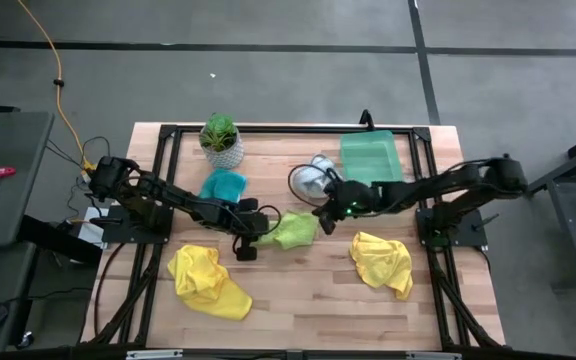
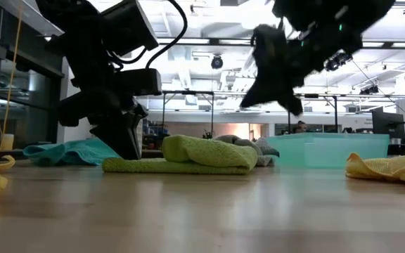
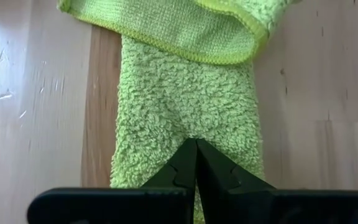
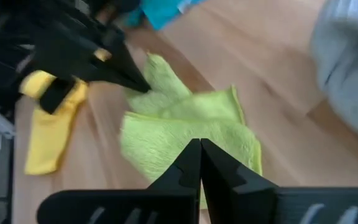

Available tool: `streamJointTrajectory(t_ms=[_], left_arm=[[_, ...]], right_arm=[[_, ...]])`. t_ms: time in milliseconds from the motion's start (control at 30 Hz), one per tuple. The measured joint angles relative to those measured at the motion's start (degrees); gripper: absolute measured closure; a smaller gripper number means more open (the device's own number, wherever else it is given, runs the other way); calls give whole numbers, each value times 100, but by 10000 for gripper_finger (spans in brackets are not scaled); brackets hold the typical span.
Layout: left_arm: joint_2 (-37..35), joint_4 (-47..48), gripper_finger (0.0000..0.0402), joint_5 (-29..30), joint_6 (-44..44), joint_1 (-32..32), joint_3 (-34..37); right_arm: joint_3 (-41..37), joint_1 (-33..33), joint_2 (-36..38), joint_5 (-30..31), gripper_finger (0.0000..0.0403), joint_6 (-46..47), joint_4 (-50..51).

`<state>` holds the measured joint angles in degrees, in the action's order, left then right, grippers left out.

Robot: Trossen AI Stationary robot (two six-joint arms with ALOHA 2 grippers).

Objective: Fold microfiber towels
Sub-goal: Fold the green microfiber cloth

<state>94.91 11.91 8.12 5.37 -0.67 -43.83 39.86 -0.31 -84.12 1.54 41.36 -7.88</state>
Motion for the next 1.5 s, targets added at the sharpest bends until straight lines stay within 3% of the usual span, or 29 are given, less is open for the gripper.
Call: streamJointTrajectory(t_ms=[133, 267, 500, 700, 933, 1100, 1367, 1500], left_arm=[[-2, -29, 401, -9, 0, 0, 0], [-2, -59, 401, -9, 0, 0, 0], [-2, -103, 401, -9, 42, 0, 0], [-6, -80, 401, -4, 47, 0, -7], [-7, 37, 401, -4, 42, 0, -4], [-7, -13, 401, -4, 3, 0, -2], [-69, -1565, 401, -166, -255, -11, -3], [320, -2502, 401, -193, -298, 76, -10]], right_arm=[[159, 65, -903, -4, 403, 353, -507], [906, 74, -1862, -157, 403, 296, -464], [2140, 69, -2806, -219, 403, -124, 710], [2219, 70, -2639, -7, 403, -379, 1958], [1751, 174, -1813, 456, 403, -378, 3146], [1416, 268, -1235, 463, 403, -62, 3088], [1358, 379, -1113, 471, 403, -41, 2624], [1366, 382, -1079, 376, 403, -152, 2587]])
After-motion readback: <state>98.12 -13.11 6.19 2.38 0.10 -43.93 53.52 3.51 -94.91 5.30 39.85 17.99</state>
